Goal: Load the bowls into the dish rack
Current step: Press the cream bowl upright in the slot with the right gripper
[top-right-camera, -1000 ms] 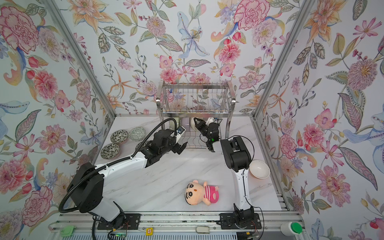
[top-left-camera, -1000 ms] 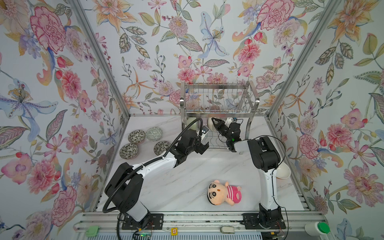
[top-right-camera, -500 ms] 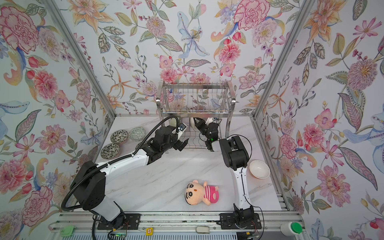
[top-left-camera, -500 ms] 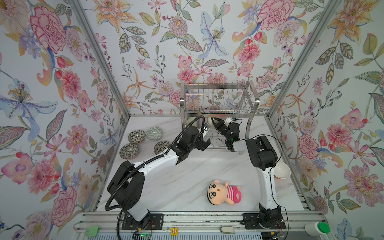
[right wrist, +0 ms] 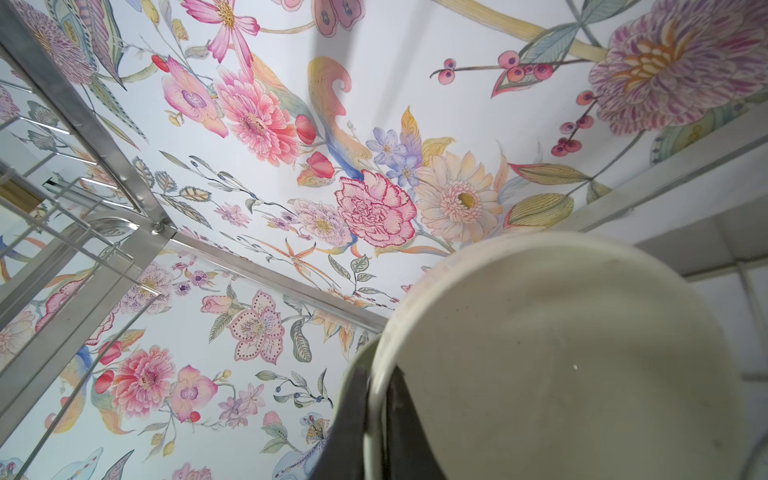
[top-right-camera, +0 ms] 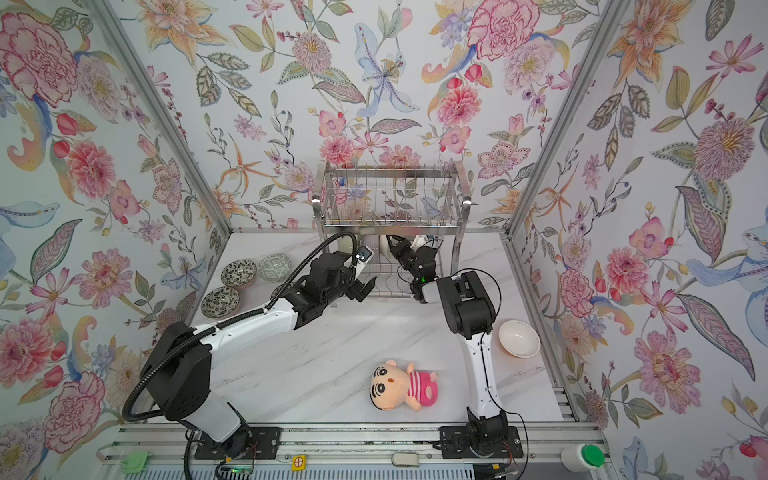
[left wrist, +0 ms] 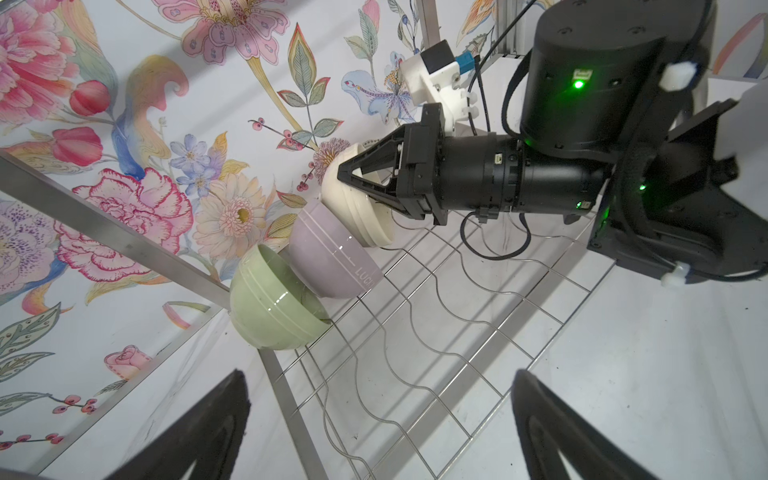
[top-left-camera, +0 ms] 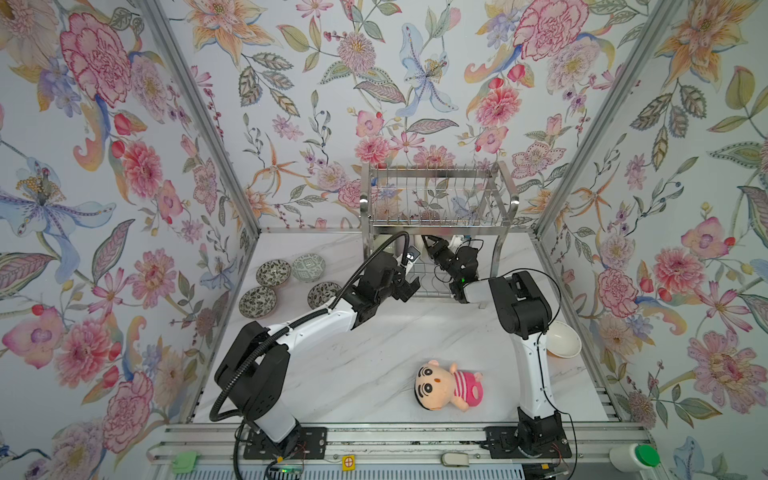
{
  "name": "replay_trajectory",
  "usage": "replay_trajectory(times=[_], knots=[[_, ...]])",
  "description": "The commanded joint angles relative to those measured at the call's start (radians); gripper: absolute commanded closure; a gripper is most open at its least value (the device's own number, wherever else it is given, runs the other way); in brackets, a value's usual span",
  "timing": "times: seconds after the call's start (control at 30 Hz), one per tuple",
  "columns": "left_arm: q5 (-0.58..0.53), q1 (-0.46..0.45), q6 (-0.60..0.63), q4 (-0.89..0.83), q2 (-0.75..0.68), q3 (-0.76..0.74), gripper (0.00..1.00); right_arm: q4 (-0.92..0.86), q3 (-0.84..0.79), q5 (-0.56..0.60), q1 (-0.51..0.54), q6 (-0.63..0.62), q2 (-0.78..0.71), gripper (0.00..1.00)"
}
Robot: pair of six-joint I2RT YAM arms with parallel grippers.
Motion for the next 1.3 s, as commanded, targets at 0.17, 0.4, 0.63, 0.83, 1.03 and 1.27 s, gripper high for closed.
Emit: replay_trajectory(times=[0.17, 0.4, 0.63, 0.83, 1.03, 1.27], knots=[[-0.018, -0.009, 0.004, -0.019, -0.016, -0.010, 0.01, 0.005, -0.055, 0.001, -0.011, -0.012, -0.021, 0.84], [-0.023, -0.008, -0.011, -0.018, -0.041, -0.034, 0.01, 0.020, -0.104, 0.006, -0.025, -0.015, -0.050, 0.81], [-0.024, -0.008, -0.021, -0.024, -0.053, -0.040, 0.01, 0.025, -0.126, 0.005, -0.034, -0.020, -0.074, 0.79], [-0.023, -0.010, -0.036, -0.026, -0.062, -0.052, 0.01, 0.020, -0.135, -0.003, -0.034, -0.025, -0.092, 0.75], [-0.026, -0.009, -0.043, -0.027, -0.104, -0.075, 0.01, 0.019, -0.153, -0.008, -0.033, -0.029, -0.117, 0.69], [-0.028, -0.012, -0.060, -0.029, -0.134, -0.101, 0.01, 0.007, -0.179, -0.013, -0.033, -0.041, -0.159, 0.67]])
